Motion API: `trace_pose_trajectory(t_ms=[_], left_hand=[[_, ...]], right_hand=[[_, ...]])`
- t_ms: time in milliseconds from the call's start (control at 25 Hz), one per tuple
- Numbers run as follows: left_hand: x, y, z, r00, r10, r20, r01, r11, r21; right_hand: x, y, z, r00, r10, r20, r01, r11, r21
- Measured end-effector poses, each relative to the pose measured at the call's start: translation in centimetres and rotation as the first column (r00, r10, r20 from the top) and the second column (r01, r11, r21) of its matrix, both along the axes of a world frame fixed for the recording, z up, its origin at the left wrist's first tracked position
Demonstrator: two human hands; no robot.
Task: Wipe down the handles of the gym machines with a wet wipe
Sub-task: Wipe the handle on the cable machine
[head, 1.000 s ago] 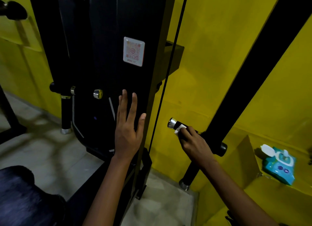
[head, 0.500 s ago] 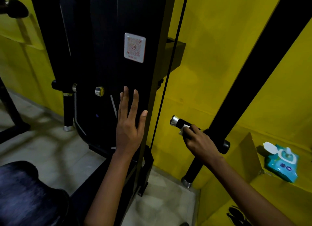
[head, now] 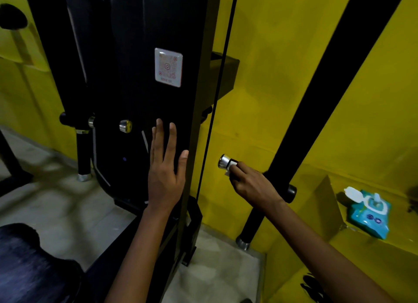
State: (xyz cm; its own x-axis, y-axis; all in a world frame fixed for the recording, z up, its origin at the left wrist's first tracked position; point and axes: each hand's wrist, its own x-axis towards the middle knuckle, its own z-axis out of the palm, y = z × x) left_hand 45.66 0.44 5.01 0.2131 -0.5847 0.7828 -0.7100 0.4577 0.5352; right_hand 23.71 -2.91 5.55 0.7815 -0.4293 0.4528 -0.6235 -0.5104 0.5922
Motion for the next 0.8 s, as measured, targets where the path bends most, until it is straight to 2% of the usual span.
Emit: trace_pose_trajectory(t_ms=[160,280,480,560,640,800], left_hand=[[-0.1,0.0,-0.1,1.000,-0.003,-0.006,0.003,1.000,0.008],[-0.2,0.0,-0.1,1.000,-0.004,-0.011,0.005,1.000,0.015],[-0.1,0.2,0.1,1.000,-0.006,-0.001,0.006,1.000,0.027],[-0.1,0.3,0.2,1.000,-0.009,-0.002,0.009,0.999,0.031],[0.0,0.4,0.2,1.000,-0.007,-0.004,0.007,1.000,0.029],[-0.1,0.2,0.0,1.000,-0.009,-0.008,0.009,1.000,0.019]], right_hand=[[-1.5,2.5,-0.4,0.974,-0.228,0.006,0.228,0.973,0.026],[-1.2,3.4,0.6,0.925,-0.372,0.082,0.366,0.928,0.076],[1.8,2.6,2.8,0.792,-0.589,0.159,0.561,0.805,0.193],[2.8,1.9,3.4,0.761,-0.619,0.193,0.543,0.771,0.332],[2.8,1.4,3.7,0.779,-0.604,0.170,0.487,0.752,0.444],[1.5,1.9,3.9,0.868,-0.468,0.165,0.363,0.825,0.433]])
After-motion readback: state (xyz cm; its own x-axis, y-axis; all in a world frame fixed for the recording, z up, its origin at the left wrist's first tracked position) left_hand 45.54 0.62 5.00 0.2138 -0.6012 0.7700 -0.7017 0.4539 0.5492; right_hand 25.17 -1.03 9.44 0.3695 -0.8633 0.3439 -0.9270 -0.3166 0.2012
